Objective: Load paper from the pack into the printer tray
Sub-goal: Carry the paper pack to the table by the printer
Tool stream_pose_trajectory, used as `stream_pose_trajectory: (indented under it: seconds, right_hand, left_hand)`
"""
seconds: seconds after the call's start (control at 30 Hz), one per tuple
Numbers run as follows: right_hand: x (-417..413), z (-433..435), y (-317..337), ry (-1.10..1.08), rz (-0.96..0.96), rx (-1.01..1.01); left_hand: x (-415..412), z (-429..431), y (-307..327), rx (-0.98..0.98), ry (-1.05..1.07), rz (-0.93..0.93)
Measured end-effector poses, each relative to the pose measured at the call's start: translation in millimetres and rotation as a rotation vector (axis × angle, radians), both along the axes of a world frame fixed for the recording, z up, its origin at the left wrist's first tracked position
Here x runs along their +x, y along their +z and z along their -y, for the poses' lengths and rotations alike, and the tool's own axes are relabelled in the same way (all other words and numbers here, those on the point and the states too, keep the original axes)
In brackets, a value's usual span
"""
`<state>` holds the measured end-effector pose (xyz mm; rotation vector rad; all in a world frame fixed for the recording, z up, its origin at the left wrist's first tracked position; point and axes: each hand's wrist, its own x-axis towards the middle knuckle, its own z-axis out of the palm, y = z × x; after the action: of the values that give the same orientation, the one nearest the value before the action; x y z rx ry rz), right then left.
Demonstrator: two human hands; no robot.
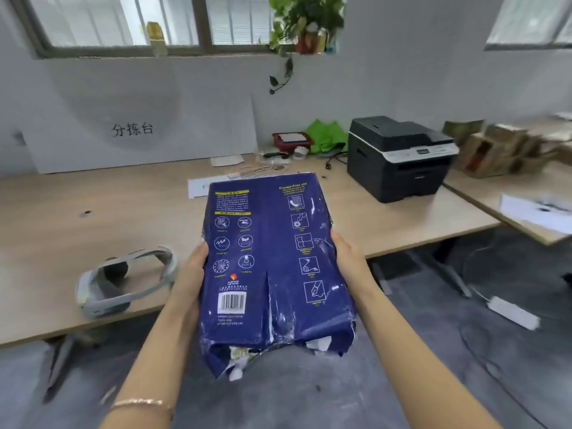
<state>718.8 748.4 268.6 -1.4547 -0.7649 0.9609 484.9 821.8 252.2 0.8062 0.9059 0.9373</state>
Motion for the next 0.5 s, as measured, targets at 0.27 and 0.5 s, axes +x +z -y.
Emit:
stream_pose_trajectory:
  seconds: [0.27, 0.5]
  right_hand:
    - [92.6, 13.0, -18.6, -0.156, -0.116, -0.019]
    - [164.9, -13.5, -24.4, -0.268, -0.177, -0.035]
  left_hand:
    - [108.2, -26.4, -7.6, -0.077, -0.174, 0.03]
    - [201.1, -71.5, -5.1, -0.035, -0.343, 0.054]
